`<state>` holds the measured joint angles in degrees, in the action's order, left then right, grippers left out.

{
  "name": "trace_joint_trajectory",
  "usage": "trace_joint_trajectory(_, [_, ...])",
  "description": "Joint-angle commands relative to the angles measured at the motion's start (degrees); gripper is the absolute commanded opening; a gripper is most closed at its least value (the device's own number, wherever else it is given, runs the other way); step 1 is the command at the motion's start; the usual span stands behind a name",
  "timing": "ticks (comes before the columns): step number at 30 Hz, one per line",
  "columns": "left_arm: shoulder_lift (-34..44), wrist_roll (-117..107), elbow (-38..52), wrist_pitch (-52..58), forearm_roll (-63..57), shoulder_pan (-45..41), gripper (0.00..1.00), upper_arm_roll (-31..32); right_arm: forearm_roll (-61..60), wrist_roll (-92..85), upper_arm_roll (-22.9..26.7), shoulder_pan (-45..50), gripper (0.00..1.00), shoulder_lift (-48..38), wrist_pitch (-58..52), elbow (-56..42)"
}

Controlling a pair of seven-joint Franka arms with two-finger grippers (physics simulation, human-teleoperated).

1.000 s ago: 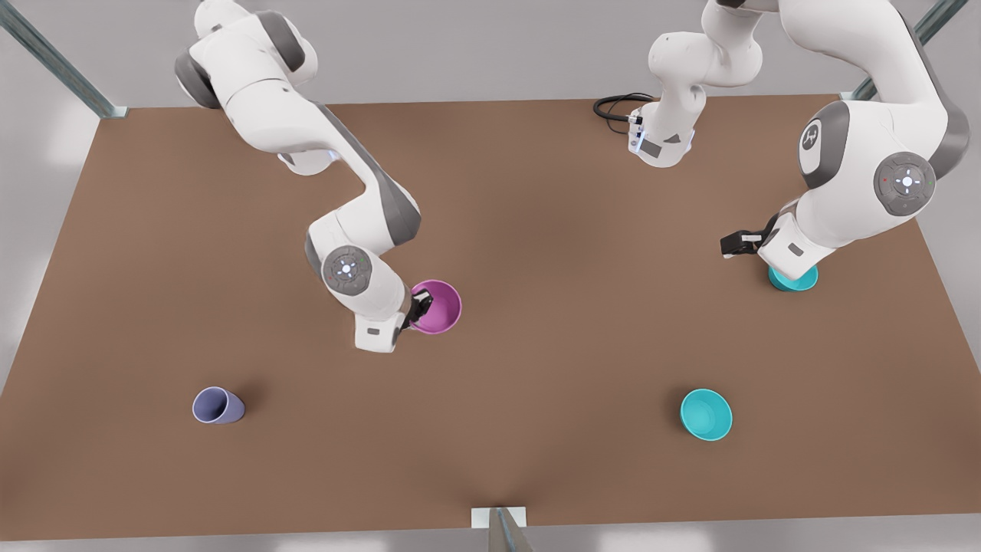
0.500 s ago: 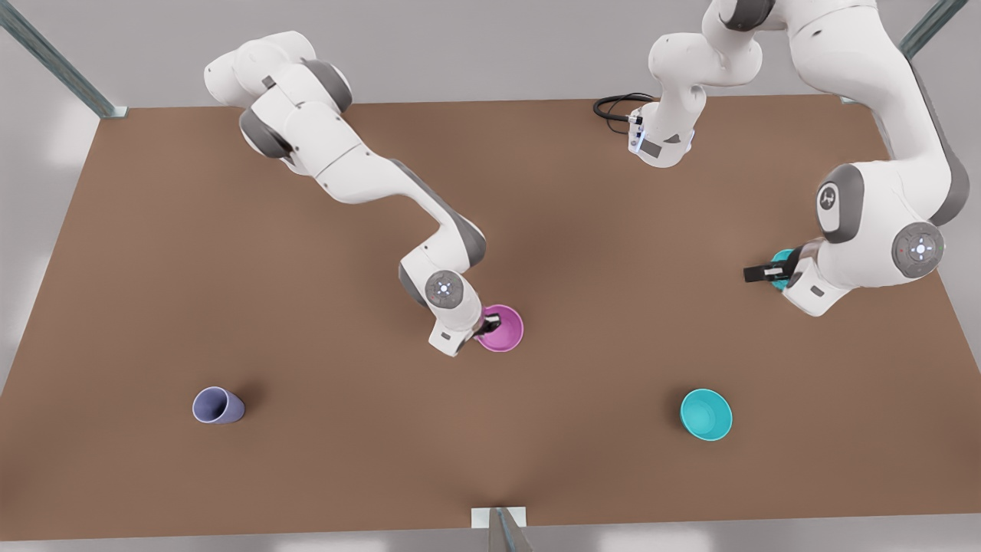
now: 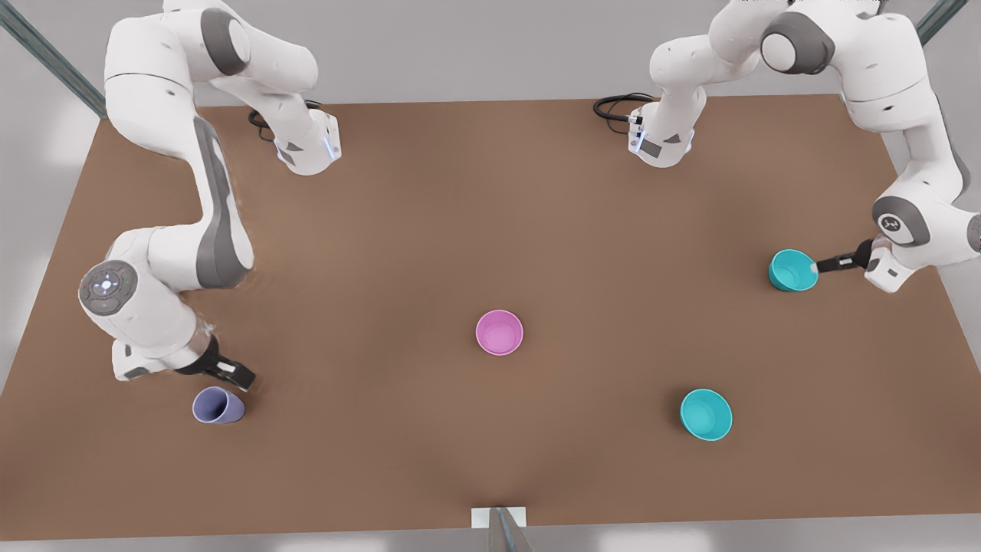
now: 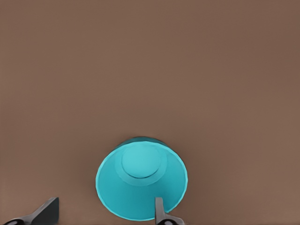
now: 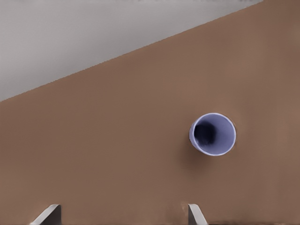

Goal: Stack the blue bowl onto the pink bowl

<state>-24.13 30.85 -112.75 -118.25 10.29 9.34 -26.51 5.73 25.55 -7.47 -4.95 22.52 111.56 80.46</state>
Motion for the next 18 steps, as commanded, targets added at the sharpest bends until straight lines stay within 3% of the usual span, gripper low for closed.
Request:
trace_joint_trajectory(1, [-0.8, 48.7, -1.0, -9.9, 2.9, 0.6, 1.0, -0.7, 0.8, -39.7, 0.0, -2.9, 1.0, -4.9, -17.2, 0.3])
trace_joint_trajectory(4, [-3.6, 48.7, -1.2, -11.8, 5.6, 1.1, 1.0, -0.7, -1.8, -38.7, 0.2, -3.0, 1.0, -10.9, -24.4, 0.6])
trace_joint_trajectory(12, [-5.5, 48.6, -5.3, -11.8, 12.7, 0.9, 1.0, -0.6, -3.3, -38.7, 0.5, -3.1, 1.0, -10.4, -22.3, 3.7])
trace_joint_trajectory(13, [-5.6, 48.5, -5.3, -11.8, 13.5, 0.9, 0.93, -0.6, -3.3, -38.7, 0.5, -3.1, 1.0, -10.8, -21.6, 4.9])
trace_joint_trajectory(15, [-5.6, 48.5, -5.3, -11.8, 14.2, 0.9, 0.47, -0.5, -3.3, -38.7, 0.5, -3.1, 1.0, -10.7, -21.1, 5.2])
trace_joint_trajectory(16, [-5.6, 48.6, -5.3, -11.6, 14.2, 0.9, 0.31, -0.5, -3.2, -38.7, 0.6, -3.1, 1.0, -10.7, -21.1, 5.2])
trace_joint_trajectory(18, [-5.5, 48.6, -5.3, -11.0, 14.1, 0.8, 0.21, -0.5, -3.3, -38.7, 0.6, -3.1, 1.0, -10.7, -20.9, 5.2])
